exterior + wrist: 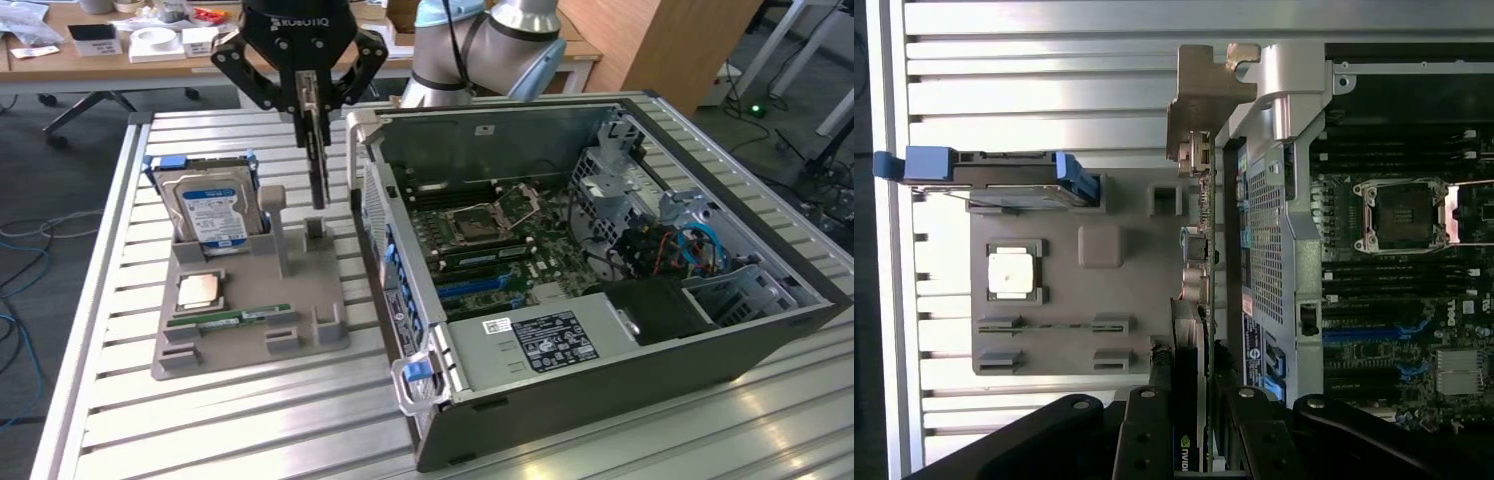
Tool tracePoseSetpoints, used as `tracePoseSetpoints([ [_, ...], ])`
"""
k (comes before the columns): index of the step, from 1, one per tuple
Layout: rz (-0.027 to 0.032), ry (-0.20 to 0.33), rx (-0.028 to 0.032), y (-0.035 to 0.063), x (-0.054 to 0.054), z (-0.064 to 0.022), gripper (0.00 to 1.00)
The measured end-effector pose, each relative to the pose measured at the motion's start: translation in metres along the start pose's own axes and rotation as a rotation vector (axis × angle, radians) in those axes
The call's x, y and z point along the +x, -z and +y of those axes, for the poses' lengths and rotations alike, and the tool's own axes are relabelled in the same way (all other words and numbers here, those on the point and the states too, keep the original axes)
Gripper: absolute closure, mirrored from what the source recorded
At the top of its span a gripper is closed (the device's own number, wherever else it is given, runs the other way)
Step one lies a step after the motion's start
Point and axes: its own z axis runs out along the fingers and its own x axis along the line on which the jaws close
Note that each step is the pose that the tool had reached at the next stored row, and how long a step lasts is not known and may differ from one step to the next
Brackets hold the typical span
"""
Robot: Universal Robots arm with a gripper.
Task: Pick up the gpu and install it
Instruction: 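Pick up the gpu and move the gpu toward the slot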
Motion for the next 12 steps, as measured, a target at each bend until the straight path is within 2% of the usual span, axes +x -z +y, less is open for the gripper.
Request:
tracePoseSetpoints([
  [12,0.0,0.0,-0.0014,-0.0007,-0.023,0.0015,0.74],
])
